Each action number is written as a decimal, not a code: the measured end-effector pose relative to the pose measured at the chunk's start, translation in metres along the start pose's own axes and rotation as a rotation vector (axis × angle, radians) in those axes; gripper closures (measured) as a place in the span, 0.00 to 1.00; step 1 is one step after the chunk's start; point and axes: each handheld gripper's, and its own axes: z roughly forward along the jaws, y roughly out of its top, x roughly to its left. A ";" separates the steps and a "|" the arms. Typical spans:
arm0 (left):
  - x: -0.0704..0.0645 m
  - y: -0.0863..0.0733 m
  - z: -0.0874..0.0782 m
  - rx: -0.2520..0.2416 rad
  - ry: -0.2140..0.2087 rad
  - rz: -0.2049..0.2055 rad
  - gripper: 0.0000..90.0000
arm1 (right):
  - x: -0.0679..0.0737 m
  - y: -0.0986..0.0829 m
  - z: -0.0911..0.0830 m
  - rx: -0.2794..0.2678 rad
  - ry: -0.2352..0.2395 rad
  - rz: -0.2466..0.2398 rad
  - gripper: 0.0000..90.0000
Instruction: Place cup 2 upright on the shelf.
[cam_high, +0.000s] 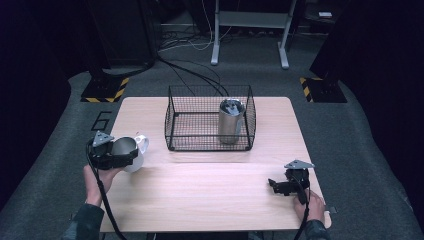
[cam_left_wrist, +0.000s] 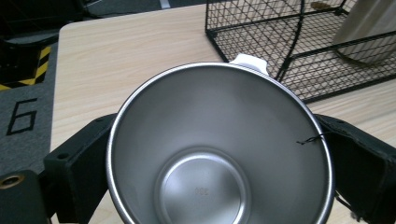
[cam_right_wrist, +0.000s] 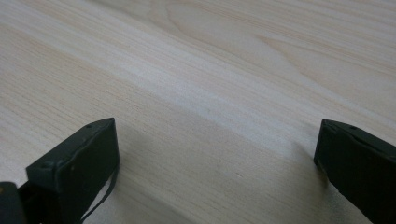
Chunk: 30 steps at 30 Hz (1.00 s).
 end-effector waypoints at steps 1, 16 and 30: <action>-0.001 0.000 -0.002 0.002 -0.003 0.004 0.06 | 0.000 0.000 0.000 0.000 0.000 0.001 0.00; -0.022 0.015 -0.015 -0.023 -0.041 0.044 0.06 | 0.000 0.000 0.000 0.000 0.001 -0.002 0.00; -0.041 0.028 -0.014 -0.022 -0.095 0.074 0.06 | 0.000 0.000 0.000 0.000 0.001 -0.001 0.00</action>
